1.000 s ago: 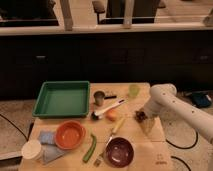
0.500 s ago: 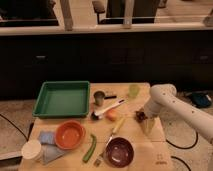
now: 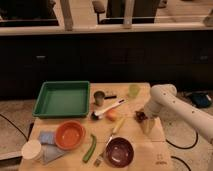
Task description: Place grapes in red bowl
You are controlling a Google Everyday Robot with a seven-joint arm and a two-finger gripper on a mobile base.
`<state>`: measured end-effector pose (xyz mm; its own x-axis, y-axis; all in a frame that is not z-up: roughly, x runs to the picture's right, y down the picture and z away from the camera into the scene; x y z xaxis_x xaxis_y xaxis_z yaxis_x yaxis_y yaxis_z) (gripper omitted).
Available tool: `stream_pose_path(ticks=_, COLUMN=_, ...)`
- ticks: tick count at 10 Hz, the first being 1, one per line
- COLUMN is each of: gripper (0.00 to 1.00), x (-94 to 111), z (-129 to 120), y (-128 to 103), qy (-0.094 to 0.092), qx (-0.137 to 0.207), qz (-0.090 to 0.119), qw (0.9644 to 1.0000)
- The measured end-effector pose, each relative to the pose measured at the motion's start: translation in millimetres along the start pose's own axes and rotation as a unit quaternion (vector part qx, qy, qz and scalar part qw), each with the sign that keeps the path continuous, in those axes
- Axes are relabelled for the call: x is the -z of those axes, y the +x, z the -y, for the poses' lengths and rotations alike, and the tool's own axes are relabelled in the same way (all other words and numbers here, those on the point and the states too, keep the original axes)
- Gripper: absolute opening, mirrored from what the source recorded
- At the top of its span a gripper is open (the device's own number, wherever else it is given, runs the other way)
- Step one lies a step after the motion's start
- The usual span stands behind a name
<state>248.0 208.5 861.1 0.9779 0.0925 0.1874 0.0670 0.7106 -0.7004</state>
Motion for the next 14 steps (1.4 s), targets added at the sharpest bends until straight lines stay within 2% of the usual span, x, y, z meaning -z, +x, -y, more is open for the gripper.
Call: stream_pose_path(ticks=14, gripper=0.8, x=-2.6, z=-6.7, y=1.8, qy=-0.008, qx=-0.008, qz=0.011, qw=0.9999)
